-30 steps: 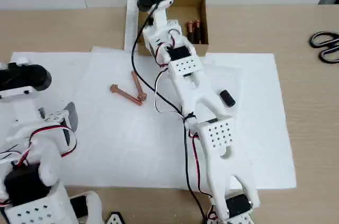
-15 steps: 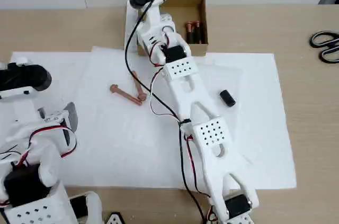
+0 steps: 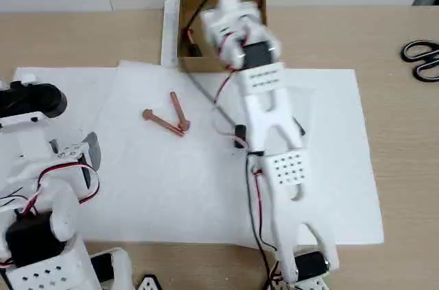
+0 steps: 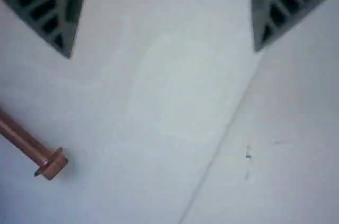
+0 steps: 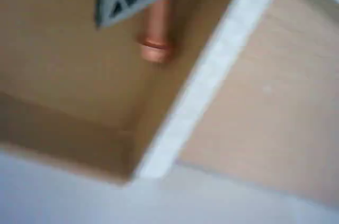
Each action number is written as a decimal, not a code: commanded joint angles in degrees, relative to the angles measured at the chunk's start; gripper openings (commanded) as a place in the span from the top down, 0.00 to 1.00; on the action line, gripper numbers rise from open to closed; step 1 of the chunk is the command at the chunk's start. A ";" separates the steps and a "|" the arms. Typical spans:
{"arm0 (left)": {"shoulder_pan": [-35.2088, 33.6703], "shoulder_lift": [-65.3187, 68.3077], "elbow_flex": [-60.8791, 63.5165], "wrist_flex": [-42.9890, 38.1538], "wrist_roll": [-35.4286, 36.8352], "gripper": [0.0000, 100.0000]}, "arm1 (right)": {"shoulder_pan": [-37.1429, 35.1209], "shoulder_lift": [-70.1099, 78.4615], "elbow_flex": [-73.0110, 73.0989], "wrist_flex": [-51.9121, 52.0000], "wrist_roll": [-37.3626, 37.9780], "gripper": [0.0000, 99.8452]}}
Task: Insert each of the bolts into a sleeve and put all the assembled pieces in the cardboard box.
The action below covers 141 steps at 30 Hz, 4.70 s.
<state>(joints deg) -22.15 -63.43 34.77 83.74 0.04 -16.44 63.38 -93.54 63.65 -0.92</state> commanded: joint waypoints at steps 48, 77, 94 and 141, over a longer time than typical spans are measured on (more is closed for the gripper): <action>-0.09 -0.35 1.10 4.57 -0.18 0.79 | 14.02 -32.92 64.97 30.81 19.87 0.80; -0.09 0.35 2.33 3.52 -0.09 0.79 | 14.11 -21.76 59.25 33.98 20.66 1.00; 16.35 53.45 -29.76 4.13 16.62 0.79 | 12.62 -36.53 57.76 35.74 16.00 1.00; 21.27 93.36 -38.99 -14.68 58.99 0.99 | 12.88 -36.18 57.85 35.65 16.26 1.00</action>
<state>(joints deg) -0.26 28.70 -3.56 69.58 58.95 -3.69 31.12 -34.20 98.20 15.69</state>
